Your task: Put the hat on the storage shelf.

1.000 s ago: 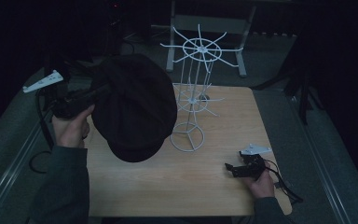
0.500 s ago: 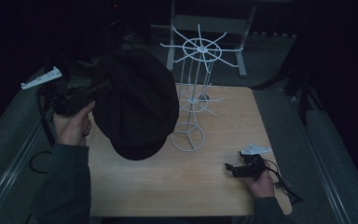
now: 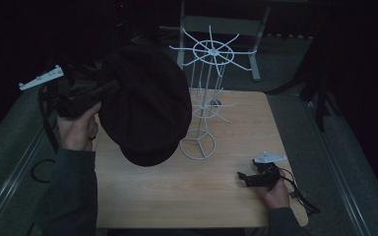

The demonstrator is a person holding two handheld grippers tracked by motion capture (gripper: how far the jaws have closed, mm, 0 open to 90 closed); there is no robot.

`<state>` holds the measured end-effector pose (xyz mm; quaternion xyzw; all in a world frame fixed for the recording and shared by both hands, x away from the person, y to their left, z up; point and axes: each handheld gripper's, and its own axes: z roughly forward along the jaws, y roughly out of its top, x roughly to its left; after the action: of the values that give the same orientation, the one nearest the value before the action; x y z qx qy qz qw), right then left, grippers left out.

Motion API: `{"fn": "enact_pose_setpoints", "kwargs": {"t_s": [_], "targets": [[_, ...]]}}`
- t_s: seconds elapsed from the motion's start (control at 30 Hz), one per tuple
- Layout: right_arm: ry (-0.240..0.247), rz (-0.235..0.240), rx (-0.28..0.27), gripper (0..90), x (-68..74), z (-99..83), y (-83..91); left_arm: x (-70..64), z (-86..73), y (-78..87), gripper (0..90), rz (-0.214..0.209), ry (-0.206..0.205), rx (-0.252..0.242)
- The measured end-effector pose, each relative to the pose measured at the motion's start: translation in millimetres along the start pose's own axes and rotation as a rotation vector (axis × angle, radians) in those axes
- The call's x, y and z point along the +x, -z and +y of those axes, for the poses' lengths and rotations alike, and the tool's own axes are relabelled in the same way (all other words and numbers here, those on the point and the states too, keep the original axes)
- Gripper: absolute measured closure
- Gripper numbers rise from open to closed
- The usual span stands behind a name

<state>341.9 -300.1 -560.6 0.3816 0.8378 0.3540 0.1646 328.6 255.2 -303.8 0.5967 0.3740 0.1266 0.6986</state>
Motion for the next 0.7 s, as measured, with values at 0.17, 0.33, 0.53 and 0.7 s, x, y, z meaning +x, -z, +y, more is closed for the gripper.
{"fn": "enact_pose_setpoints", "kwargs": {"t_s": [0.17, 0.33, 0.53, 0.7], "targets": [[0.0, 0.0, 0.0, 12.4, 0.0, 0.0, 0.0, -3.3, 3.1, -3.5, 77.3, -0.013, 0.002, -0.005], [0.0, 0.0, 0.001, 12.3, 0.0, 0.0, 0.0, -6.0, 3.9, -7.4, 77.3, -0.024, 0.002, -0.009], [0.001, 0.001, 0.001, 12.4, 0.0, 0.0, 0.1, -9.2, 5.1, -11.1, 77.3, -0.041, 0.008, -0.023], [0.001, 0.001, 0.001, 12.4, 0.0, 0.0, 0.1, -11.8, 5.7, -12.3, 77.3, -0.059, 0.012, -0.029]]}}
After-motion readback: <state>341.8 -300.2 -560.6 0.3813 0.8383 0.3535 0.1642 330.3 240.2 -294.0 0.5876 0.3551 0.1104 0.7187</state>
